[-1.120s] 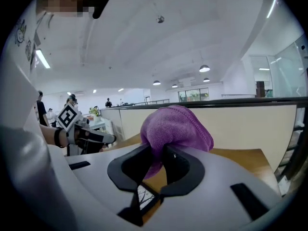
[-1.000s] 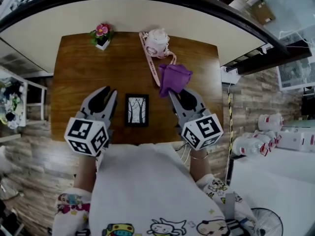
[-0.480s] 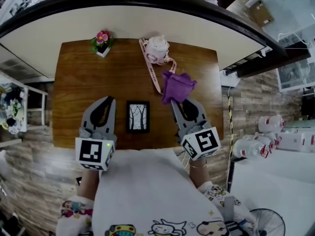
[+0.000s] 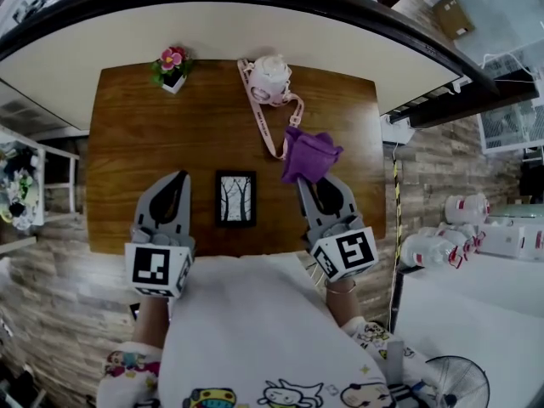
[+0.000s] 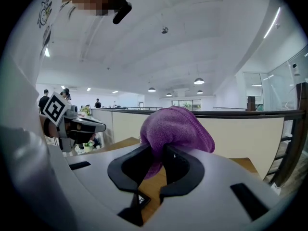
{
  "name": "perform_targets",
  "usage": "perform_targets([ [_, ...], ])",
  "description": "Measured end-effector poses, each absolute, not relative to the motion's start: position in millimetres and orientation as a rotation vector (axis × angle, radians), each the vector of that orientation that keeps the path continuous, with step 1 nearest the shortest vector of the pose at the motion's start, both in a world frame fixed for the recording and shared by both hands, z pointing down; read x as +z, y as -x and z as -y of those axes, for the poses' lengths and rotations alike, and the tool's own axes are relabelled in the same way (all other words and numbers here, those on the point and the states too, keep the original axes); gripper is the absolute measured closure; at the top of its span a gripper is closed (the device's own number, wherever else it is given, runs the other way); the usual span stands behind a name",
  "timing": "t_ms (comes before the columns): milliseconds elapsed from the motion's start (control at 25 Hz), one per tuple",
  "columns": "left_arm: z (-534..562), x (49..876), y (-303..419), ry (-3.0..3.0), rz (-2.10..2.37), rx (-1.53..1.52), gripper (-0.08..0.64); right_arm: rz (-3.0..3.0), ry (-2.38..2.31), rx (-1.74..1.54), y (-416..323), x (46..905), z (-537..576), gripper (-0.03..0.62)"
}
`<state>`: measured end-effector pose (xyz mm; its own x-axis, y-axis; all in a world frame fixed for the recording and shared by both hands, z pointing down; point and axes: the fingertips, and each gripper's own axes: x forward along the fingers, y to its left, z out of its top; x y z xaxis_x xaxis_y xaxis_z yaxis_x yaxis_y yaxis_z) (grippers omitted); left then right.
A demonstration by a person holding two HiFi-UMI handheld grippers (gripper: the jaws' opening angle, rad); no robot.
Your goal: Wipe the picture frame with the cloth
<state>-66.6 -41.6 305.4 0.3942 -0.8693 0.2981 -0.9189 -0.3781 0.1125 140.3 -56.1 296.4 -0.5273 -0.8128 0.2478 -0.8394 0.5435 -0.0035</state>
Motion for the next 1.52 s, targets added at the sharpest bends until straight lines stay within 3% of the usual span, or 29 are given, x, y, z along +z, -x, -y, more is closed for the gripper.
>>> perform_targets([
  [1520,40,314,72,-2.445,1.546,0.345,0.558,2.525,-1.396,0.258,-146,312,47,0.543],
])
